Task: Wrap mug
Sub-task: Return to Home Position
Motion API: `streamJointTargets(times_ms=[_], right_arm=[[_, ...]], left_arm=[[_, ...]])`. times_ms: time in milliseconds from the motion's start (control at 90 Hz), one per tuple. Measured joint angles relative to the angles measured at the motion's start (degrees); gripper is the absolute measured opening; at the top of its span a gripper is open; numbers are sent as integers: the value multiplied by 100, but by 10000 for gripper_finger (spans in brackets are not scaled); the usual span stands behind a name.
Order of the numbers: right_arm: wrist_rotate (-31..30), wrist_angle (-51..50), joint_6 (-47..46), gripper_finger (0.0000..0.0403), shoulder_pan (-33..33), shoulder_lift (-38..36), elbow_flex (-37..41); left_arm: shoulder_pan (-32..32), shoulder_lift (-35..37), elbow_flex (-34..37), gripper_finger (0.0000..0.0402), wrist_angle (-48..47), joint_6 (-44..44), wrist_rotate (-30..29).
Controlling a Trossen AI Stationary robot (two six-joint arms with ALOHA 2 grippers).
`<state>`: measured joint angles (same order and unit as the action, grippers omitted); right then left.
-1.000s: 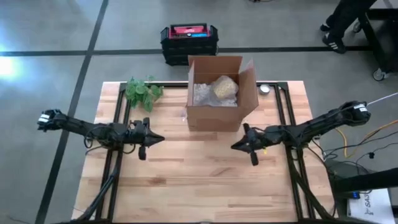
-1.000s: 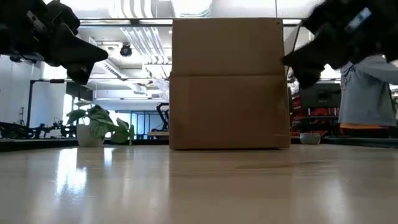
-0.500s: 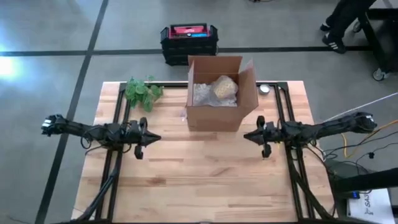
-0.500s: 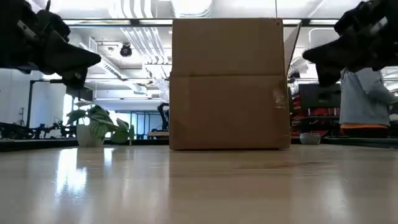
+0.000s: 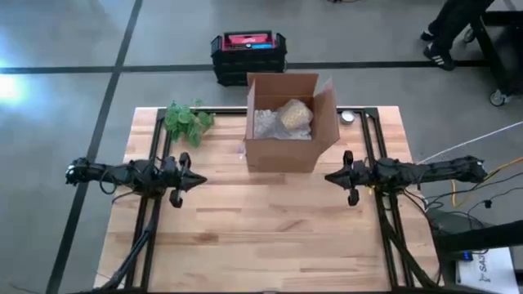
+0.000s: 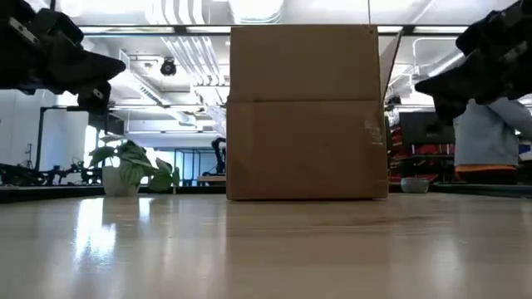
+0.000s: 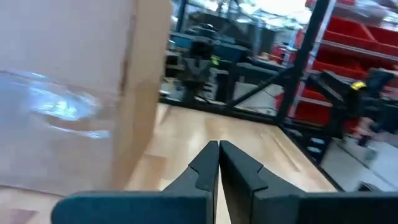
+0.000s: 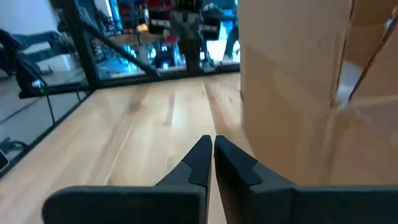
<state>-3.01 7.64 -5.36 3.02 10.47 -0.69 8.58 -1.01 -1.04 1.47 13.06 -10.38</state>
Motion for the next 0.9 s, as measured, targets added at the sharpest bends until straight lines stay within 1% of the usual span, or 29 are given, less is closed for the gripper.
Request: streamJointTargets(times_ms=[100,200,333,478,678,900], right_arm=[[-2,-156,293,1,-20,-294,0],[4,-632,373,3,-47,-723,-2],[166,-746,513,2,-56,-1037,-24],[155,-757,736,1,-56,-998,-33],[151,-735,738,2,-56,-802,-35],[153,-744,736,3,-56,-755,-35]], left_arm=[[-61,-11,0,0,5,9,-89],[-74,-4,0,0,5,-64,-128],[-76,-97,-2,0,14,-33,-168],[-76,-236,0,0,47,-15,-170],[-76,-448,0,0,58,-14,-170],[-76,-709,7,0,90,-13,-168]])
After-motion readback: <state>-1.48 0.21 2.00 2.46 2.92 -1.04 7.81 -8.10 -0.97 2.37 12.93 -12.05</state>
